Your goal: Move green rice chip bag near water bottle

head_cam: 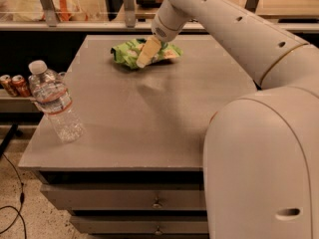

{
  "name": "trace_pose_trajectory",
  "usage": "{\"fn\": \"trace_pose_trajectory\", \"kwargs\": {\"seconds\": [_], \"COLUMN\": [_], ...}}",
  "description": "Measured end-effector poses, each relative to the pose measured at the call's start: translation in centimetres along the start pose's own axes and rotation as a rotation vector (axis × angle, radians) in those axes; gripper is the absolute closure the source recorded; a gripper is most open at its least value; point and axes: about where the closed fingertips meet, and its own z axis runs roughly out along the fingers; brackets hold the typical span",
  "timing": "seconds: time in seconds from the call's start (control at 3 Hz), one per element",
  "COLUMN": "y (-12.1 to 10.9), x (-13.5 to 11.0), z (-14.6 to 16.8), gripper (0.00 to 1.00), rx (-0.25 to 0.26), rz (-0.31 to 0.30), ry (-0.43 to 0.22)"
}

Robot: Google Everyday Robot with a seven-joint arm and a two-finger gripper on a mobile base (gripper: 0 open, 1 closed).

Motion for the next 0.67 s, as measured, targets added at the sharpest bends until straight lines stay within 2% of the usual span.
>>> {"fn": "trace_pose_trajectory", "kwargs": {"seconds": [0.33,0.67], "y": [0.65,1.0], "x": [0.01,0.16], "z": [1.09,1.69], "gripper": [0.02,0.2], "rx": [-0.03,-0.049], "rz": [0.002,0.013], "ry": [0.003,0.003]}}
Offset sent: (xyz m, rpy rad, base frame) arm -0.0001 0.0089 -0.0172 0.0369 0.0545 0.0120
